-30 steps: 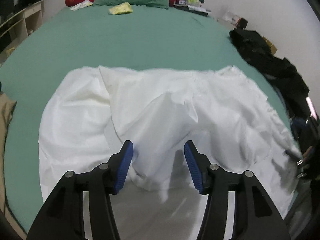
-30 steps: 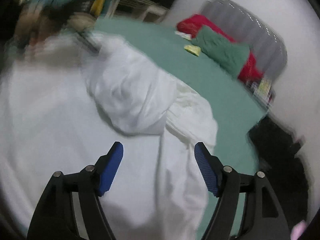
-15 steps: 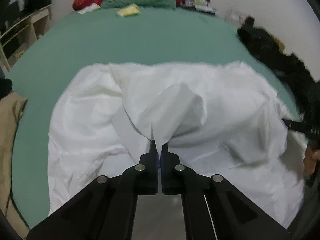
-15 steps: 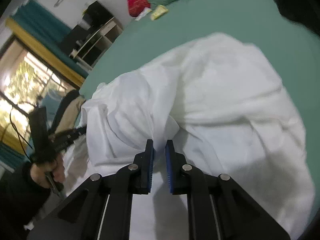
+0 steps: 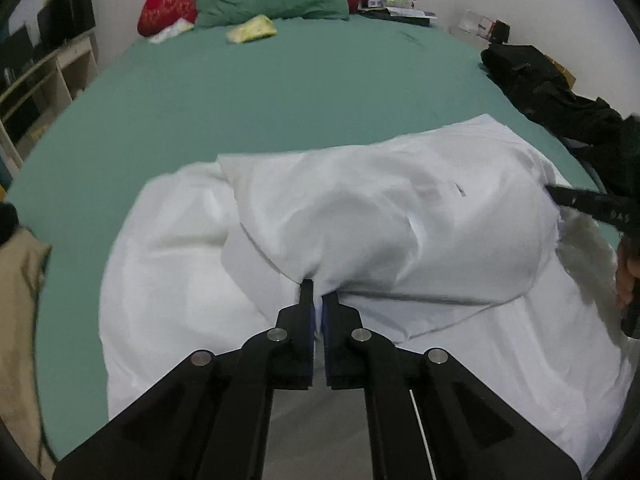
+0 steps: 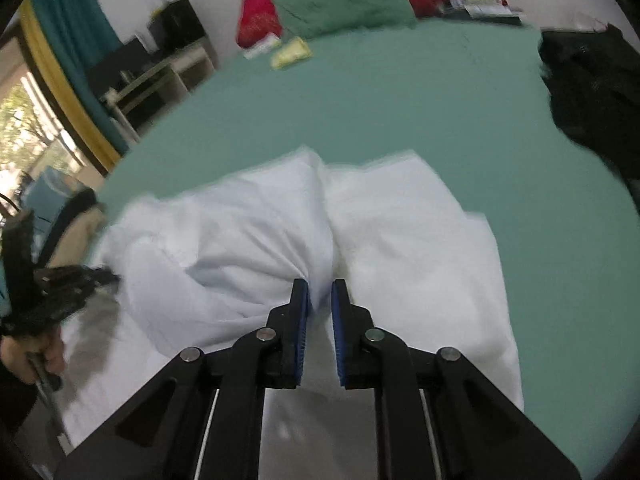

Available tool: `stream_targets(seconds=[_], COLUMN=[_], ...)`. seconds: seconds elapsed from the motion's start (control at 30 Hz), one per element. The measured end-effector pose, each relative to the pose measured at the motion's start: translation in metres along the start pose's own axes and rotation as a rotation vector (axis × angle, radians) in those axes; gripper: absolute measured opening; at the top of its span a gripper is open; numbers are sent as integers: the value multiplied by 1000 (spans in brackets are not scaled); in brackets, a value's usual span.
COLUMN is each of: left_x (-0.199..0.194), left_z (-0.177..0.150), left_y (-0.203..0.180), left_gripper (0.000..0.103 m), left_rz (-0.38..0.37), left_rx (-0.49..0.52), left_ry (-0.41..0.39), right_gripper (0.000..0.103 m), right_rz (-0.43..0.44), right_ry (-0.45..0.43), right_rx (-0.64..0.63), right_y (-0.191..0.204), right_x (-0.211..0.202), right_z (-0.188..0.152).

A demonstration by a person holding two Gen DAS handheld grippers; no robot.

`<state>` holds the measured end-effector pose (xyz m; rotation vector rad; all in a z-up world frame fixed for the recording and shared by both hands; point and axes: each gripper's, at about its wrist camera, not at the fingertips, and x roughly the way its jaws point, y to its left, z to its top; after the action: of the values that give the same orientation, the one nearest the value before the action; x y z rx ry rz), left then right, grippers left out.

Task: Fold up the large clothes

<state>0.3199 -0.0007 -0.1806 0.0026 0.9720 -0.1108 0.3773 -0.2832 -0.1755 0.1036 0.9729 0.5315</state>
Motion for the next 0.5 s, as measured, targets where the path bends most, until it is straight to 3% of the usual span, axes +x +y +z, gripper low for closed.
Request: stream_targets(seconds=[0.07, 0.13, 0.2, 0.37, 0.5], left_x=[-11, -24, -34, -53, -74], left_z=[-6, -14, -23, -59, -82], left_y=[5, 9, 10, 35, 40], left_gripper=[17, 39, 48, 49, 49], left_rz=[-42, -86, -81, -78, -75], left_rx=[-24, -52, -67, -162, -153], left_ry=[-29, -57, -62, -23, -21], right_gripper=[30, 54, 72, 72, 72], right_rz=[-25, -61, -86, -91, -117], right_ry=[-18, -45, -43, -14, -41], right_rx=[-27, -65, -120, -136, -129], right_y=[2, 10, 20, 20, 27], right_x=[-8, -20, -29, -44, -58], right_z=[-6, -11, -16, -38, -57])
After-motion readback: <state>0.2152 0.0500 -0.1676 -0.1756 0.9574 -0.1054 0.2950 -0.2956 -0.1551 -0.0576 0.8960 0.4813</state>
